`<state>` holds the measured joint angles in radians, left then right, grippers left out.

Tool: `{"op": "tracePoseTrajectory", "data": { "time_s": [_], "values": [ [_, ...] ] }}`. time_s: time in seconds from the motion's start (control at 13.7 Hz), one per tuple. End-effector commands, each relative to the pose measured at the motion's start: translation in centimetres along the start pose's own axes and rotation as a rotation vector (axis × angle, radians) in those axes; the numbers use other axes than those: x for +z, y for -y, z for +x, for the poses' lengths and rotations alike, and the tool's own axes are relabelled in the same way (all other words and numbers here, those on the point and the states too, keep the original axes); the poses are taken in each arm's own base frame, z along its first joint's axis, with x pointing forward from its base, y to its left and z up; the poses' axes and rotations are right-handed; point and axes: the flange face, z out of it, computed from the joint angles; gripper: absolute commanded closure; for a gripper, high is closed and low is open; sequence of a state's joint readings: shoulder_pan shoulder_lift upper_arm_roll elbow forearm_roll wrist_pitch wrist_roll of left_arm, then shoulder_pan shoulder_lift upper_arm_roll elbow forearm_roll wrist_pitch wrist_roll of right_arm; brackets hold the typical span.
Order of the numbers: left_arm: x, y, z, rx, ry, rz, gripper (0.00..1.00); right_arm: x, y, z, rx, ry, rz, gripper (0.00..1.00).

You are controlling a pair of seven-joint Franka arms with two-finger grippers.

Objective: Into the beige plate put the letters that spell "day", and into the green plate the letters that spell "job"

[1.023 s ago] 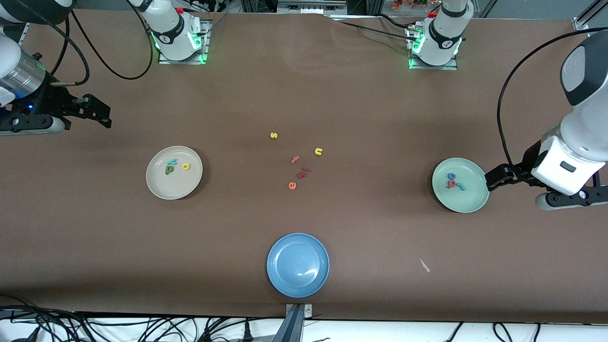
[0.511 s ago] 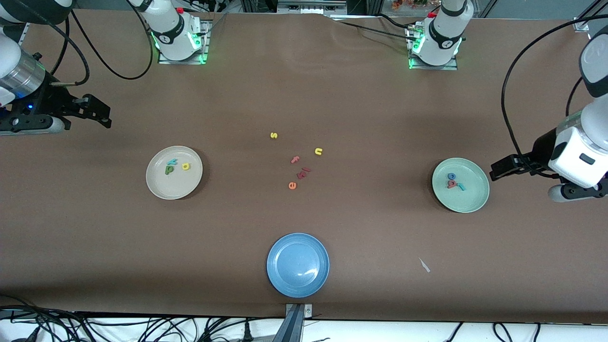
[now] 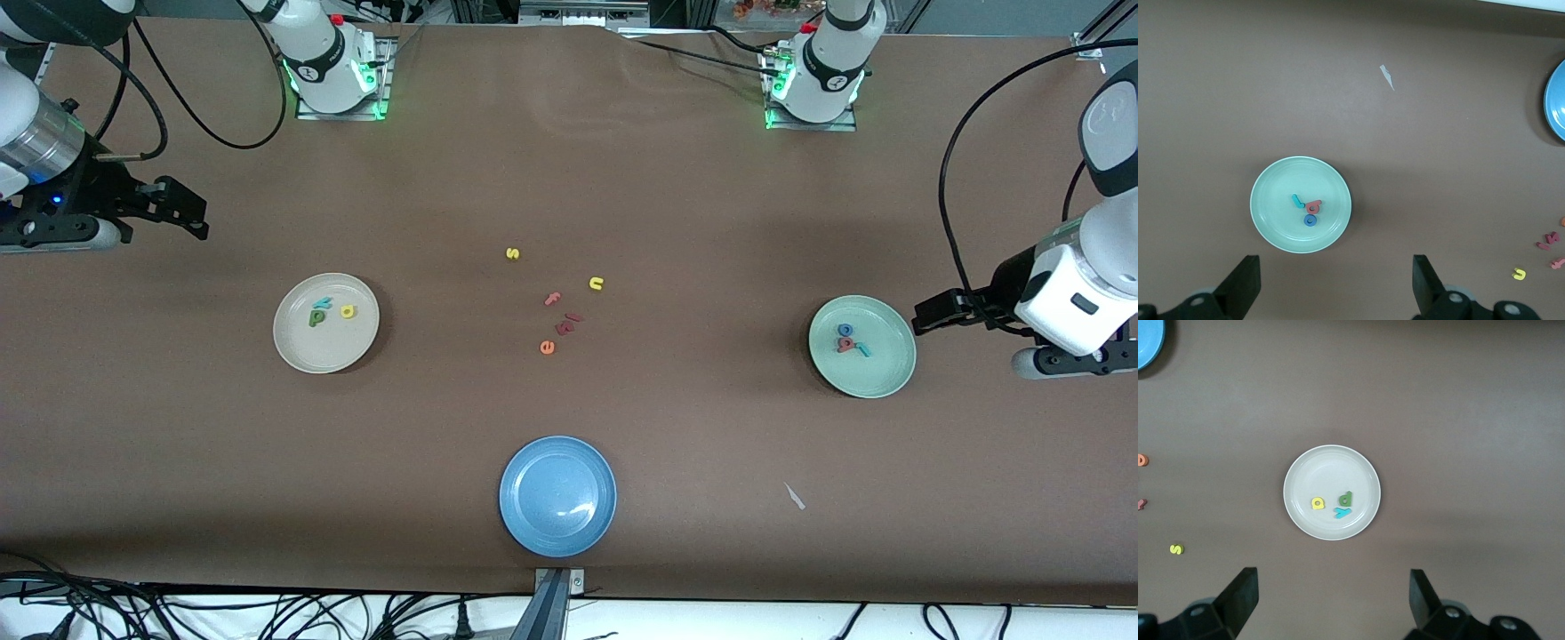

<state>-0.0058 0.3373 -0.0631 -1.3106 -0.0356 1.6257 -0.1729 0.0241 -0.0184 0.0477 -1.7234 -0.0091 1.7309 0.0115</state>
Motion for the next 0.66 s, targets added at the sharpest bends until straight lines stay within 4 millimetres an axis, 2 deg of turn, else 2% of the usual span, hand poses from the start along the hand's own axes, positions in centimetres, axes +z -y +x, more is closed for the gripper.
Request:
{"op": "tracePoseTrajectory", "data": {
  "time_s": [0.0, 0.58],
  "values": [
    [-0.37, 0.08, -0.26, 0.012, 0.004, -0.012, 0.0, -0.3, -0.19, 0.09, -0.009, -0.005, -0.012, 0.0],
    [-0.85, 0.22, -0.43, 0.011, 0.0, -0.004, 0.0, -0.31, -0.18, 0.1, -0.009, -0.006, -0.012, 0.0]
  ]
}}
